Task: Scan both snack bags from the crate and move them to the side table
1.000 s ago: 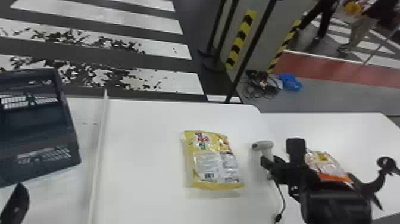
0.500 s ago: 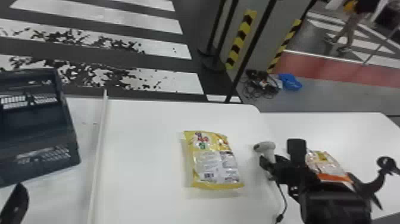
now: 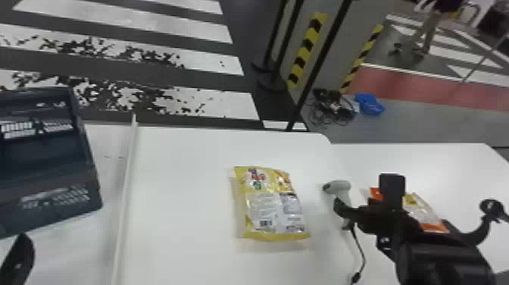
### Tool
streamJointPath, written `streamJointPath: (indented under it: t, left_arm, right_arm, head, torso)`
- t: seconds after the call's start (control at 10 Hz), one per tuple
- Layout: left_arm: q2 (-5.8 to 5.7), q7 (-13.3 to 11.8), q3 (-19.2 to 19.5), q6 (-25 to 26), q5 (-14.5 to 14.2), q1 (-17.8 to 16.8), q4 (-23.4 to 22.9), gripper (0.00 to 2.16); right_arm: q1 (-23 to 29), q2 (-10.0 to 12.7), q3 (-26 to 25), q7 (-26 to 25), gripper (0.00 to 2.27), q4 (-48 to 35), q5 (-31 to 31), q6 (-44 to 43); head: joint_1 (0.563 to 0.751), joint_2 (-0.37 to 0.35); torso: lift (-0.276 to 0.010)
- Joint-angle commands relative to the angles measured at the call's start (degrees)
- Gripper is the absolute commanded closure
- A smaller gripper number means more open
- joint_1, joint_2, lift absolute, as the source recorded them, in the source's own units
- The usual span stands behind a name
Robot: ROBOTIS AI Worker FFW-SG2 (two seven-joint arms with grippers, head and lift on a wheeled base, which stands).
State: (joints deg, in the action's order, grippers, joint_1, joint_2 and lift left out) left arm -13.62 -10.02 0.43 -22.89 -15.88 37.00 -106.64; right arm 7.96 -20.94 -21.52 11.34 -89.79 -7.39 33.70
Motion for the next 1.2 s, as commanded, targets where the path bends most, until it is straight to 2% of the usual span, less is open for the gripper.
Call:
streamJointPath:
  t: [0.0, 0.3, 0.4, 0.7, 1.1]
  left_arm:
    - [0.0, -0.1, 0.0, 0.0, 0.0, 0.0, 0.0, 0.08]
    - [0.09, -0.2, 0.1, 0.0, 0.0, 0.0, 0.2, 0.08]
    - [0.09, -0.2, 0.1, 0.0, 0.0, 0.0, 0.4, 0.08]
    - [0.09, -0.3, 0.2, 0.0, -0.1, 0.0, 0.6, 0.08]
    - [0.09, -0.3, 0.4, -0.2, -0.3, 0.0, 0.8, 0.08]
  right_arm:
    - [2.3, 0.0, -3.2, 2.7, 0.14, -5.4, -5.7, 4.8]
    - [3.9, 0.2, -7.5, 10.9, 0.14, -12.0, -16.4, 18.6]
    - [3.7, 0.2, -7.7, 12.9, 0.14, -12.5, -18.2, 22.0]
    - [2.1, 0.1, -7.0, 17.1, 0.14, -11.4, -20.3, 28.3]
    - [-0.7, 0.1, -3.6, 19.8, 0.15, -7.4, -20.3, 30.2]
  head:
    - [0.695, -0.35]
    - [0.695, -0.347]
    - [0.695, -0.326]
    - [0.695, -0.262]
    - [0.695, -0.213]
  torso:
    - [-0.099]
    - [-0.099]
    - [-0.099]
    - [-0.099]
    - [-0.099]
